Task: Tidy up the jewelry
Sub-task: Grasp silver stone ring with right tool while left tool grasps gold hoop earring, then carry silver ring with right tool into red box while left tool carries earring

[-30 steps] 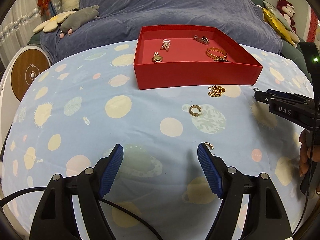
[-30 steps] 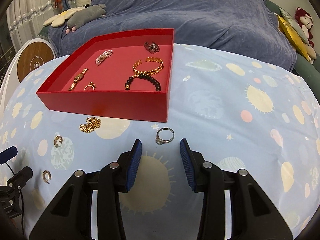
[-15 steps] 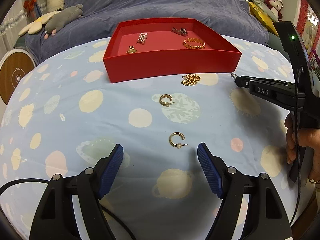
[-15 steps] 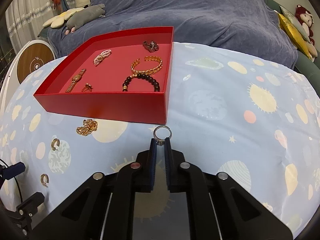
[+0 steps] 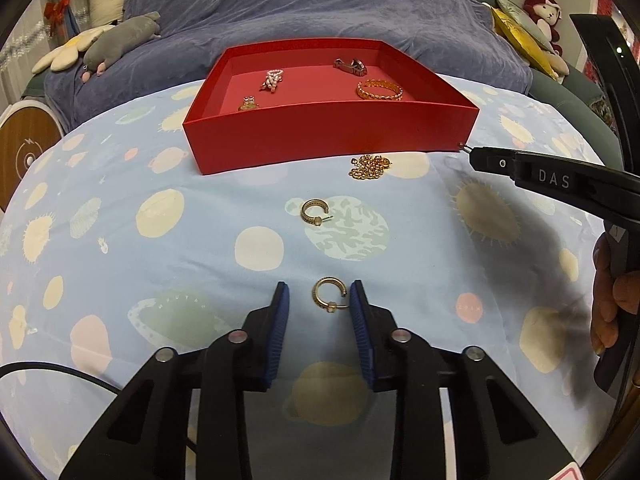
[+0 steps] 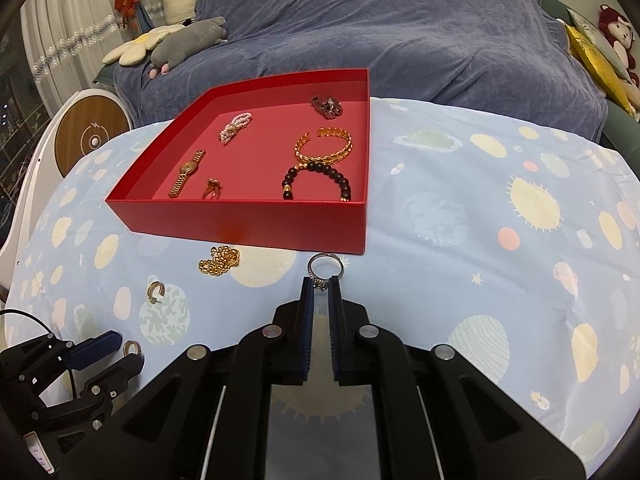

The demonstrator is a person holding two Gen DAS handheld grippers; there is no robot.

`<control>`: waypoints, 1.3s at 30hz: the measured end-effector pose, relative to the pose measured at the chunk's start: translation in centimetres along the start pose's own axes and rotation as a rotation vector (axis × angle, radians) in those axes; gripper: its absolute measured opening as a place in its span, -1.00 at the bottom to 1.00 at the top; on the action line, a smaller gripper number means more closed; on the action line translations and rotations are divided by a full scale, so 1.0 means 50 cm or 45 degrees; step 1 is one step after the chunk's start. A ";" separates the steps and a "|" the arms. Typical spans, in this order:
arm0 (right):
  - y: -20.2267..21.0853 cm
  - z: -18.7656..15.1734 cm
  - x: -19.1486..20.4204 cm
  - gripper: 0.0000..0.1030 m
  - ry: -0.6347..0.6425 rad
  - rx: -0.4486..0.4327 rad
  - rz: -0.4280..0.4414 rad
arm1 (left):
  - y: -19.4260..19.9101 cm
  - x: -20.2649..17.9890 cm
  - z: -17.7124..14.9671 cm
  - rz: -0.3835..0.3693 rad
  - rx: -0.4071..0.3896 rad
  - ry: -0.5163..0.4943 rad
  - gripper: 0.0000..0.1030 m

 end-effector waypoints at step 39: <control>-0.034 0.260 0.063 -0.88 -0.003 -0.148 0.131 | -0.031 0.131 0.370 0.281 -0.196 0.062 -0.73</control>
Point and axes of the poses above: each gripper's, at about its wrist camera, not at the fingertips, and y roughly against the way its jaws point, x to its left, z to its top, the point moved 4 cm from there along -y, roughly the way its jaws point, and after that the axes turned 2 degrees about -x, right-handed, at the moved point
